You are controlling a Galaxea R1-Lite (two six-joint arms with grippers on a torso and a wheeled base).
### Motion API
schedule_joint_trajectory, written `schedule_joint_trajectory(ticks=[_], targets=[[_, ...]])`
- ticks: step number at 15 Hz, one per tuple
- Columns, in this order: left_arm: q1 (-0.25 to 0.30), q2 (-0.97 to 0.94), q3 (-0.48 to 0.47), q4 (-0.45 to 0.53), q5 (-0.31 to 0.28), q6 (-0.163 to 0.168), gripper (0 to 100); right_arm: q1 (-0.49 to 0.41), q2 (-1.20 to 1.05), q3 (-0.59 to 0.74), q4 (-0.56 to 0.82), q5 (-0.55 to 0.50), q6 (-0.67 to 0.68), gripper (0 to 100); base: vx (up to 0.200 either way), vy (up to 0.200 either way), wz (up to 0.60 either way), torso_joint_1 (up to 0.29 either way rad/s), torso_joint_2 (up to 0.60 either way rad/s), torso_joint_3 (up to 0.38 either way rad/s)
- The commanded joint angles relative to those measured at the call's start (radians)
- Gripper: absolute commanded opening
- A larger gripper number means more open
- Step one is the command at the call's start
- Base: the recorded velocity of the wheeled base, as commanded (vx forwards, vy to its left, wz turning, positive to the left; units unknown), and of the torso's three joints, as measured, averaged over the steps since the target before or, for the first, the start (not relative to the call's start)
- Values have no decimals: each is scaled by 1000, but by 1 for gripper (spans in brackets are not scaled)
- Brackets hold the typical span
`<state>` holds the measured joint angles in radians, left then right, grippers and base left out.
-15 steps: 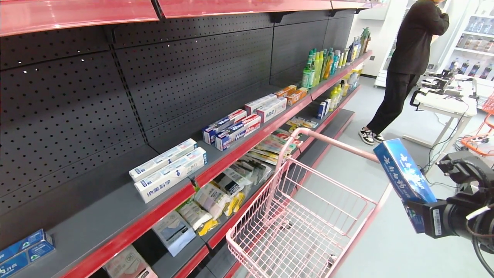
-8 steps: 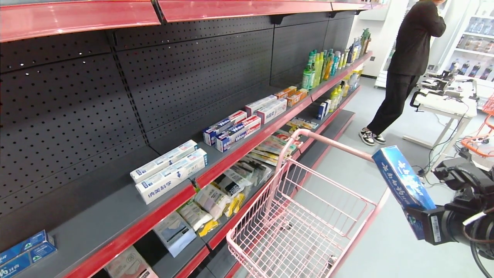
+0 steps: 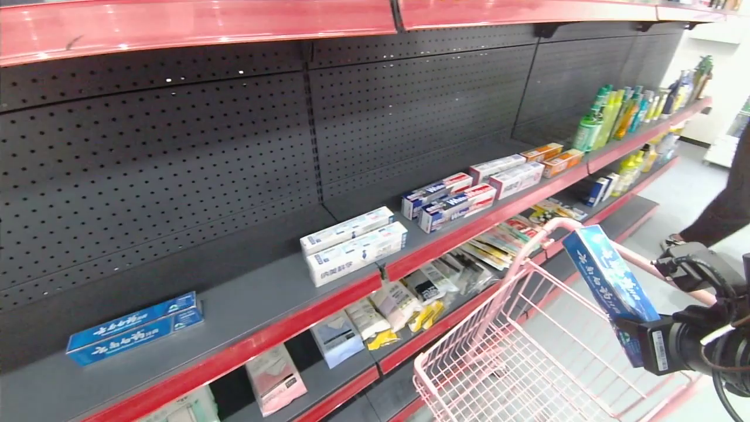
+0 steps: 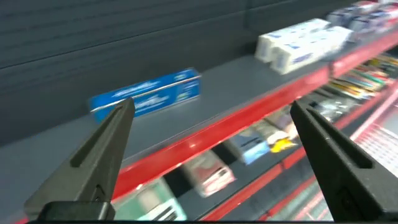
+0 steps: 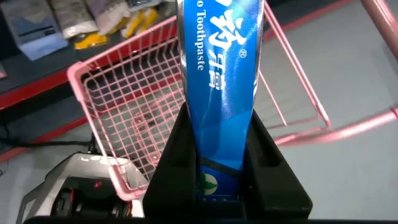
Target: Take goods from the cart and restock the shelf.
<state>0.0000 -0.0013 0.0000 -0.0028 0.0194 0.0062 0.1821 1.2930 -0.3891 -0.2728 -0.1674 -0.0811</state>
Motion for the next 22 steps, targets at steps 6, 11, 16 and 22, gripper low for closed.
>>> schedule_joint_trajectory(ticks=[6, 11, 16, 22], targets=[[0, 1, 0, 0, 1, 0, 100, 0, 11, 0, -3, 0, -2, 0, 0, 0, 600, 1, 2, 2], [0, 1, 0, 0, 1, 0, 100, -3, -1, 0, -5, -6, 0, 0, 0, 0, 360, 2, 4, 0], [0, 12, 0, 0, -1, 1, 100, -56, -173, 39, 0, -1, 9, 0, 0, 0, 0, 0, 0, 0], [-58, 96, -37, 9, -16, 26, 100, -62, -371, 136, 3, 3, 23, 0, 0, 0, 0, 0, 0, 0]])
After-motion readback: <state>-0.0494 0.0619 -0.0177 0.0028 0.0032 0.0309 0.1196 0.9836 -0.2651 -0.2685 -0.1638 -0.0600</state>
